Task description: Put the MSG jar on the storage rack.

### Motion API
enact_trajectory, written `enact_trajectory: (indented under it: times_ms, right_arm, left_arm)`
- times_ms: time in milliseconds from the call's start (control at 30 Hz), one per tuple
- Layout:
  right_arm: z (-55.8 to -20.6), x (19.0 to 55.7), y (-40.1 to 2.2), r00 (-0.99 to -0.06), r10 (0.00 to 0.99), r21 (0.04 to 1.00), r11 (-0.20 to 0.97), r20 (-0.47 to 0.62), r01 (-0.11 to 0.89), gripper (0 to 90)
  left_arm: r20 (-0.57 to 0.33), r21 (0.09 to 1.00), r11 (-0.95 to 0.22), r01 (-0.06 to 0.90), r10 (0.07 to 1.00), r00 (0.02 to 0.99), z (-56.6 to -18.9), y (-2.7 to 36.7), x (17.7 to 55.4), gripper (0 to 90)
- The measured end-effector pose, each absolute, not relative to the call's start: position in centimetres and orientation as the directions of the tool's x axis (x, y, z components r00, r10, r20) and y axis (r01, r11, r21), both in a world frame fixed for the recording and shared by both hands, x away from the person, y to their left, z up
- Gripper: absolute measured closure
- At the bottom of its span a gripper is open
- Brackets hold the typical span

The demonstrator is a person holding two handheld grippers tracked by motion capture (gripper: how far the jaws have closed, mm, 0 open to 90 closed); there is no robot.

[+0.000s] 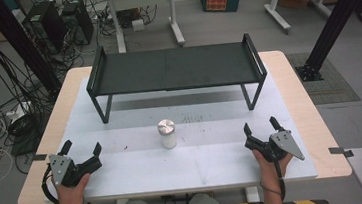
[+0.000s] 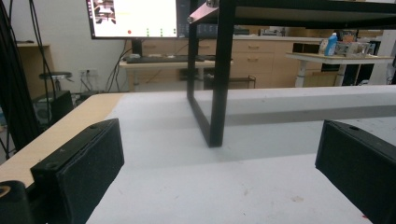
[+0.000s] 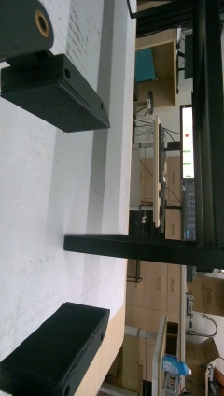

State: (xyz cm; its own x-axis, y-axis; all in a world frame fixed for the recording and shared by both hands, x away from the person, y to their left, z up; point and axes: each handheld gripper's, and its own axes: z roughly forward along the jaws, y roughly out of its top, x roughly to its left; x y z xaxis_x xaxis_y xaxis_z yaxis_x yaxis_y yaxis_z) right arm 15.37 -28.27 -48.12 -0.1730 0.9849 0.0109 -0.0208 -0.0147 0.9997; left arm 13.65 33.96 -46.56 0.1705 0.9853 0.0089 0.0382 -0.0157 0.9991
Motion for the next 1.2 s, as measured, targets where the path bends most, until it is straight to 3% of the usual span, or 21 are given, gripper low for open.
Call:
enact_trajectory:
  times_ms: [1200]
  right_arm:
    - [-48.00, 15.34, -27.95, -0.157, 0.988, 1.000, -0.007, 0.005, -0.014, 7.9]
  left_arm:
    - [0.019, 1.000, -0.020, 0.005, 0.987, 0.157, -47.10, 33.70, 13.36, 1.2]
